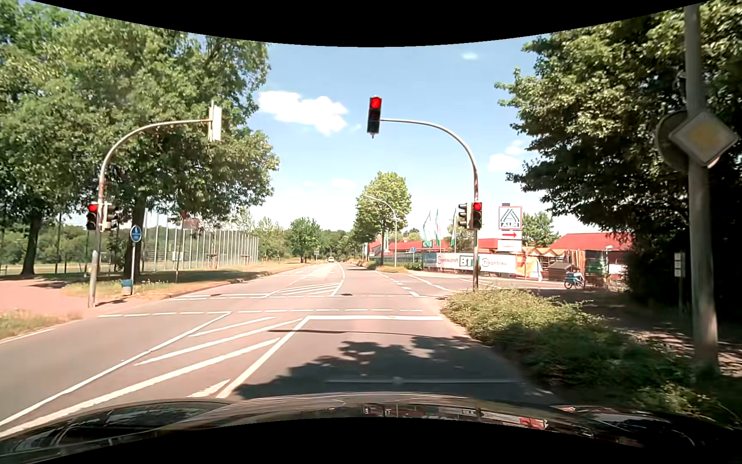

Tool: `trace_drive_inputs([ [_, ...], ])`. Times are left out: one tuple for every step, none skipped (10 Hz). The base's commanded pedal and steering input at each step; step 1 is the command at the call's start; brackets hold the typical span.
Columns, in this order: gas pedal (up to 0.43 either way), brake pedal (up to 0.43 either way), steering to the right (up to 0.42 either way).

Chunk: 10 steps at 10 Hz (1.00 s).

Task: Follow the waypoints while adhering to traffic rules and regulations

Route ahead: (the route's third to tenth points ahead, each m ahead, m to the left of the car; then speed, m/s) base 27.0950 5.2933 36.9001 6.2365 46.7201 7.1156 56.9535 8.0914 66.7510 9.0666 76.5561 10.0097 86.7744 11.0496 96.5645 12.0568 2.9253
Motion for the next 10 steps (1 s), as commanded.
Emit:
trace_drive_inputs([
  [0.000, 0.006, -0.006],
  [0.000, 0.043, -0.006],
  [0.000, 0.079, -0.006],
  [0.000, 0.104, -0.006],
  [0.000, 0.122, -0.006],
  [0.000, 0.134, -0.006],
  [0.000, 0.165, -0.009],
  [0.000, 0.189, -0.014],
  [0.000, 0.201, -0.014],
  [0.000, 0.201, -0.012],
])
